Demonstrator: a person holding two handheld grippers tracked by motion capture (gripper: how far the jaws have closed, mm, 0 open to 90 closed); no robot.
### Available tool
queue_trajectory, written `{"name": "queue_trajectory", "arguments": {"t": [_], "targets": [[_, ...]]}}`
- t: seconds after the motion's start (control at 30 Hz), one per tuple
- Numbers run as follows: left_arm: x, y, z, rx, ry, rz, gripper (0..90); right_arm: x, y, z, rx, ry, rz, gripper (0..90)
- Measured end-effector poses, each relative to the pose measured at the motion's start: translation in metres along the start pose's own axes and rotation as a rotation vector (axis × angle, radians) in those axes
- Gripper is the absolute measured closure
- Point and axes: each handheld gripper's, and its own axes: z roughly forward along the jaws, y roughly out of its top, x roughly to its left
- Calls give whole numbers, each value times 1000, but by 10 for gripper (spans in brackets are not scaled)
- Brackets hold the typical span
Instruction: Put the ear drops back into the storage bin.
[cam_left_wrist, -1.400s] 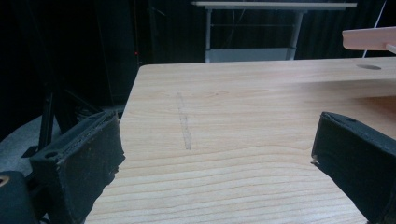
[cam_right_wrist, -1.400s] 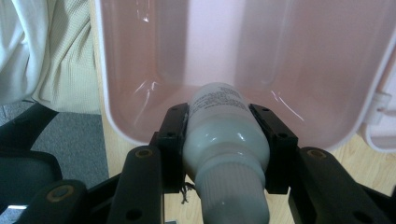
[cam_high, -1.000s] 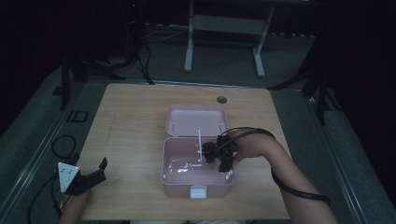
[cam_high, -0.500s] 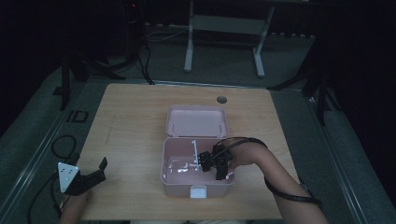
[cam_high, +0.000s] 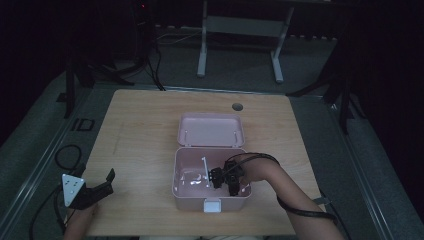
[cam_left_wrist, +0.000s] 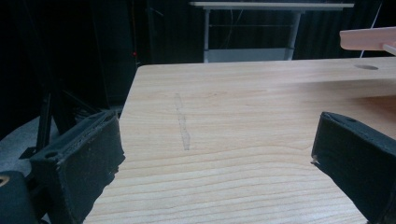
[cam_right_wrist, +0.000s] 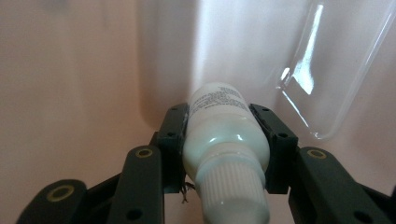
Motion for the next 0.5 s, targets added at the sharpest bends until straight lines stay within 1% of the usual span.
{"name": "queue_trajectory", "arguments": {"t": [0.17,0.23,0.43,0.5], "targets": [[0,0,0,1,1,1,20,-1,0,8,12,2,2,595],[0,0,0,1,0,2,20,0,0,9,14,5,-6,595],[0,0,0,1,-1,3,20,-2,2,15,33,-5,5,595],[0,0,0,1,-2,4,20,-3,3,16,42,-16,11,595]]}}
